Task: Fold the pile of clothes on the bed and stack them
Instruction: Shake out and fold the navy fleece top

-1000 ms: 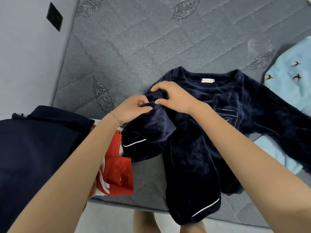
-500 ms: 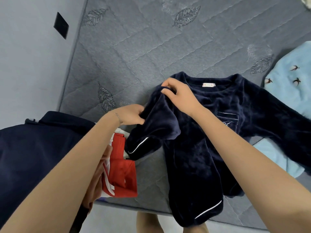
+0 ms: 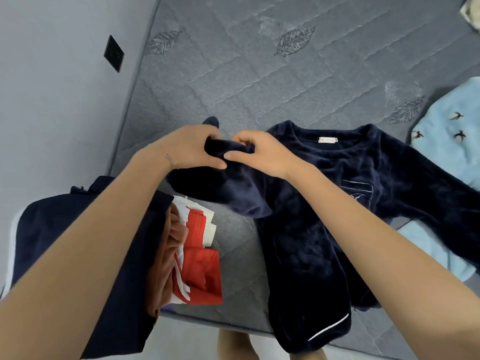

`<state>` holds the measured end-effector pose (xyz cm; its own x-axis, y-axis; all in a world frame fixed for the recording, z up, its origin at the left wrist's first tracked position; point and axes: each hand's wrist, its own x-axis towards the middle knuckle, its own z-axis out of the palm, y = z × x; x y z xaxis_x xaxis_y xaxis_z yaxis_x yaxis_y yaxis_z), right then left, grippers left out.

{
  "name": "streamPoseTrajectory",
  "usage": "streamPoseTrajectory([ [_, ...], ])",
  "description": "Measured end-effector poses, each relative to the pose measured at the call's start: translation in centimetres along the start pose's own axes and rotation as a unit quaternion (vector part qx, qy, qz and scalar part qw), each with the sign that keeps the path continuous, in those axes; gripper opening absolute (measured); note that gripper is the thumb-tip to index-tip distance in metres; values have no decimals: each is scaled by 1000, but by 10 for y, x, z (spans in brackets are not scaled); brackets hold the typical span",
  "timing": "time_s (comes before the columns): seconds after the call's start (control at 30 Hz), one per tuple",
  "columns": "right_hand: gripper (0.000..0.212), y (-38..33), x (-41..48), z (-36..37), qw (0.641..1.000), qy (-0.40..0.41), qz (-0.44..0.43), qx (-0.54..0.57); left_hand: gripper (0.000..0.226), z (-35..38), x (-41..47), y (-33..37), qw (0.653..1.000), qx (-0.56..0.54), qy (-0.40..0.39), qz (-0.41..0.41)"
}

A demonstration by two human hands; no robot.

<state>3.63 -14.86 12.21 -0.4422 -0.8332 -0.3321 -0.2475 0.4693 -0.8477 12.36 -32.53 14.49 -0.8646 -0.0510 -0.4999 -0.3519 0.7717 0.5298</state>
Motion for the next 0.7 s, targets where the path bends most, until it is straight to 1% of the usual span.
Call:
streamPoseTrajectory([
  [0.07, 29, -4, 4, 5, 1000, 8, 4, 12, 30, -13, -10, -9, 996, 61, -58, -22],
  [0.13, 30, -7, 7, 9, 999, 19, 13, 25, 32, -22, -19, -28, 990, 97, -85, -56],
  [0.23, 25, -10, 13, 17, 998, 48, 33, 34, 41, -33, -32, -59, 984, 161, -51, -55],
  [0.3, 24, -13, 18, 22, 996, 66, 48, 31, 61, -37, -43, -71, 983, 164, -47, -61],
  [0.33, 23, -14, 21, 24, 996, 72, 53, 30, 62, -39, -46, -74, 987, 147, -44, -51],
  [0.37, 23, -16, 24, 26, 995, 77, 58, 29, 52, -40, -50, -77, 991, 124, -32, -31],
  [0.4, 21, -17, 27, 29, 994, 81, 62, 28, 34, -41, -54, -79, 995, 94, -19, -10],
  [0.43, 20, -18, 30, 31, 994, 85, 68, 29, 25, -43, -59, -79, 997, 73, -12, 7],
  [0.5, 21, -18, 35, 35, 992, 90, 83, 40, 35, -45, -66, -80, 999, 50, -11, 9],
  [0.53, 20, -18, 37, 36, 990, 95, 93, 45, 35, -45, -67, -85, 998, 55, -10, 3],
  [0.6, 21, -17, 40, 38, 987, 107, 110, 43, 24, -48, -72, -93, 995, 102, -9, -4],
  [0.67, 27, -15, 41, 41, 986, 110, 113, 44, 11, -51, -76, -107, 983, 177, 16, -41],
  [0.7, 28, -16, 41, 44, 986, 109, 114, 47, 12, -51, -78, -114, 975, 215, 36, -53],
])
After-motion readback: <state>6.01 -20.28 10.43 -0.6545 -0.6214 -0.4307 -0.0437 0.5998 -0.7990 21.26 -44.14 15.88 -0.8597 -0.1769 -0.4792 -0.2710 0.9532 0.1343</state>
